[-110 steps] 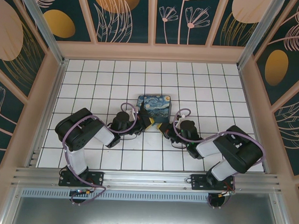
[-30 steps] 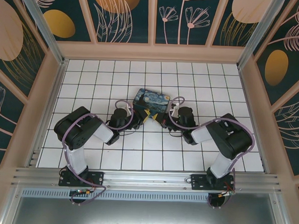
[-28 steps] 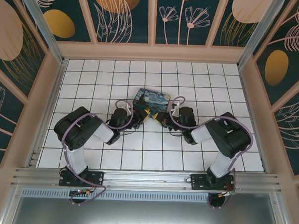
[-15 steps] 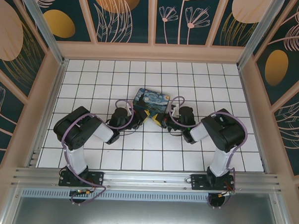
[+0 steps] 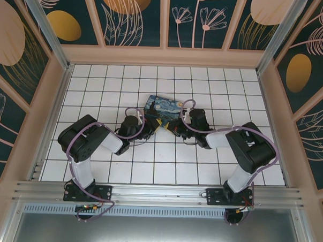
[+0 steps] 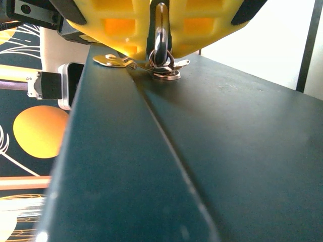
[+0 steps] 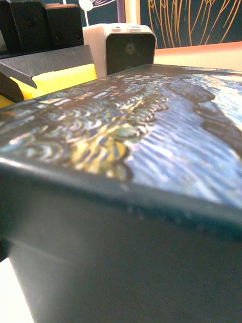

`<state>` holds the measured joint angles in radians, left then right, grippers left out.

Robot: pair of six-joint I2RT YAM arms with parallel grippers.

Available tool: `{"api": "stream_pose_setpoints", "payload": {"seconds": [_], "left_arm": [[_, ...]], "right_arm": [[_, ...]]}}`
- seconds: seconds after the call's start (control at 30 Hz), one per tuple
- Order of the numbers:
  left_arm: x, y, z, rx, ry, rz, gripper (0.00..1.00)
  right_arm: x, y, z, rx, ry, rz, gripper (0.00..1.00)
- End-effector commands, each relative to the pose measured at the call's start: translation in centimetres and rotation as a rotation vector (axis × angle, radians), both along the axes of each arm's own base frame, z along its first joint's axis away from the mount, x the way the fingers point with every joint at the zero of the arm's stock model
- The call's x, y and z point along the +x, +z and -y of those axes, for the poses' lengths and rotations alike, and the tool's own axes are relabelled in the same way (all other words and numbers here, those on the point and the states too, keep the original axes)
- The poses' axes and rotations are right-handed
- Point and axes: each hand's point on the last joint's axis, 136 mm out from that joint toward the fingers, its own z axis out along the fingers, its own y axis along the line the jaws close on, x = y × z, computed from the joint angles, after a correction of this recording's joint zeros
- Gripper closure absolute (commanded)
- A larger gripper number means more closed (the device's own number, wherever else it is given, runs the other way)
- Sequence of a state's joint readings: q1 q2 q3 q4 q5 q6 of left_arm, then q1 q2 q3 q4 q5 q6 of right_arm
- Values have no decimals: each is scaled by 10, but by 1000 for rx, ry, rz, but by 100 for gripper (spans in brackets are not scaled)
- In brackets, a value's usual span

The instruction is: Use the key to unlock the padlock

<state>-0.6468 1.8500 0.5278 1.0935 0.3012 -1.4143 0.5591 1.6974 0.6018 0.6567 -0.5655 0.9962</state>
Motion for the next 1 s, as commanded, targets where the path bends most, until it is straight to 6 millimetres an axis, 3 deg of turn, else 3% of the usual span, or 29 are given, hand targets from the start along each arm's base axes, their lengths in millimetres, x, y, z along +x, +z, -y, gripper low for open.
{"api": "stream_pose_setpoints", "payload": {"seconds": [0.0,0.27,0.47,0.57,0.97], "left_arm": [[-51,20,38,-61,-287,19,100],[-52,24,36,-68,-287,29,100],[-57,32,35,-82,-296,43,100],[-57,34,34,-82,-295,46,100],[-58,33,32,-86,-284,26,100]], "right_arm": [[24,68,-21,202,-27,202,100],[28,92,-16,392,-75,126,100],[24,89,-14,433,-81,77,100],[31,89,-3,450,-113,67,100],[31,78,-3,390,-91,72,100]]}}
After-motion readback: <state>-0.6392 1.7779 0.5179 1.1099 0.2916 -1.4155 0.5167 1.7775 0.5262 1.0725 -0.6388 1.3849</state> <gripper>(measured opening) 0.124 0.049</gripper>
